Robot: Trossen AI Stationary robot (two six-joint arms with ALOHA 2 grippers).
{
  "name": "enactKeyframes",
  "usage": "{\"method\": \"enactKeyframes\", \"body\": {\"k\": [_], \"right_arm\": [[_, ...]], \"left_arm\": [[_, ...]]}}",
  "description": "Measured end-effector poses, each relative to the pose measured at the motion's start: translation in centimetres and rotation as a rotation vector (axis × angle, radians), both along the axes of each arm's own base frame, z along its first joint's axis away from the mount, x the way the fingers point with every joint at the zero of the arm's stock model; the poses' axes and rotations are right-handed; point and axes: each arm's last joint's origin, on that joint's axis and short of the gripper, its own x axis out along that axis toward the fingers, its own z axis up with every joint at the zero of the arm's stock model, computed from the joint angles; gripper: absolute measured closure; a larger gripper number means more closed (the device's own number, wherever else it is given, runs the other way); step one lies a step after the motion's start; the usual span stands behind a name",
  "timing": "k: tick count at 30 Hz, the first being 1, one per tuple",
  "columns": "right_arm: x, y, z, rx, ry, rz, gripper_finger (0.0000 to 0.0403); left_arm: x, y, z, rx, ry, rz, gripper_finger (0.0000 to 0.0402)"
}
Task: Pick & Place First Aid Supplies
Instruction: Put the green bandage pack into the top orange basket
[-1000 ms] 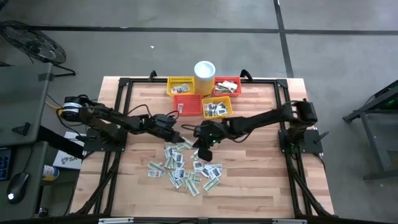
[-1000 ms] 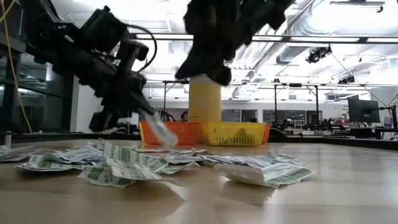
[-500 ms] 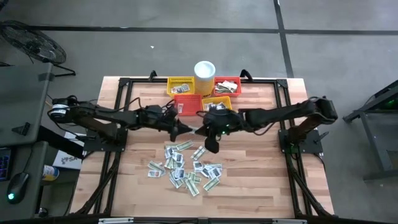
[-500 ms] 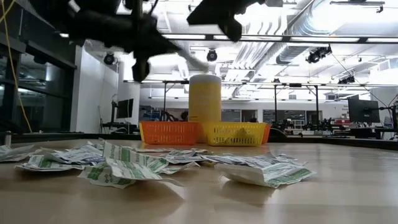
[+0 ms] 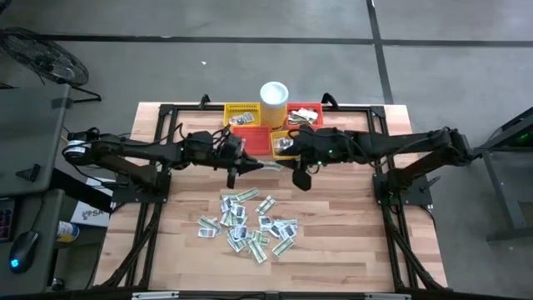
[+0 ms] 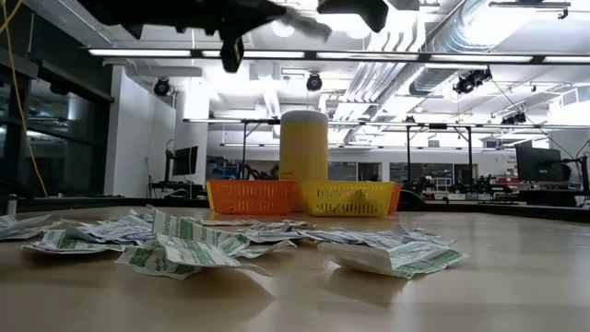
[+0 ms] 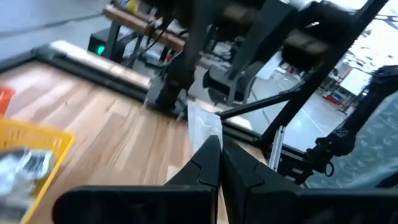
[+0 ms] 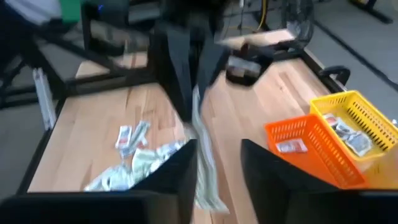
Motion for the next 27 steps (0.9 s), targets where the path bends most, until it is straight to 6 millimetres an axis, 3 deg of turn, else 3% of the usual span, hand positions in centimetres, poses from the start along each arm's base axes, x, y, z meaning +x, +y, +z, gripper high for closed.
{"method": "enactKeyframes", "body": {"k": [6, 13, 17, 25, 27], "right_arm": [[-0.3, -0.7, -0.3, 0.022, 0.044, 0.042, 0.0222], [-0.3, -0.9, -0.3, 0.037, 0.046, 0.054, 0.0213], [-0.3, -0.9, -0.3, 0.038, 0.048, 0.056, 0.0247], [-0.3, -0.9, -0.3, 0.042, 0.039, 0.065, 0.0384], [-0.3, -0.9, -0.3, 0.045, 0.039, 0.075, 0.0395]], "left_arm": [[0.3, 0.0, 1.6, 0.068, -0.057, -0.007, 0.0401], [0.5, 0.0, 2.8, 0.091, -0.088, -0.011, 0.0401], [0.5, 0.0, 2.7, 0.091, -0.084, -0.011, 0.0401], [0.5, 0.0, 2.6, 0.087, -0.064, -0.012, 0.0401], [0.5, 0.0, 2.6, 0.086, -0.064, -0.012, 0.0401]]}}
